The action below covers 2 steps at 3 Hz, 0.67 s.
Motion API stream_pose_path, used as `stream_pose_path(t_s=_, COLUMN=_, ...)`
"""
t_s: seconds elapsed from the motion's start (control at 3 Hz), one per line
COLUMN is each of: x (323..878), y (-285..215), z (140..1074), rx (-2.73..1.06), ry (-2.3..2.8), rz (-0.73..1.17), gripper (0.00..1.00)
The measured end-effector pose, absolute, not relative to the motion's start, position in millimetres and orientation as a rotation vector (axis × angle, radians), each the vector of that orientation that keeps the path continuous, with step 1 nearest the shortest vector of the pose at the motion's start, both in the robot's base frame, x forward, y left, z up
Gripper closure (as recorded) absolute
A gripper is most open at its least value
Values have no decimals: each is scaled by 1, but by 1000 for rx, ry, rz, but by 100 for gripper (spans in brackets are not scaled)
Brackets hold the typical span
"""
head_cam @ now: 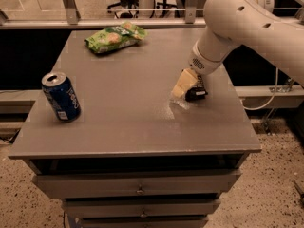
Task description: Pick rxbar chocolate
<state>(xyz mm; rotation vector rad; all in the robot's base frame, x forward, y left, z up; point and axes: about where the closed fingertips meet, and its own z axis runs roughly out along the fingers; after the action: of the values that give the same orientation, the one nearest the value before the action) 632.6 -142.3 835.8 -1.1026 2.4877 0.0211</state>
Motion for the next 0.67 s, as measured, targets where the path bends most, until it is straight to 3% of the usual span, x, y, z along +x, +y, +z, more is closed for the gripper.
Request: stream_pose_path(t_s=0.67, x=643, y=-151, z=830, rx=-1045, ry=2507, rz=18, gripper=50)
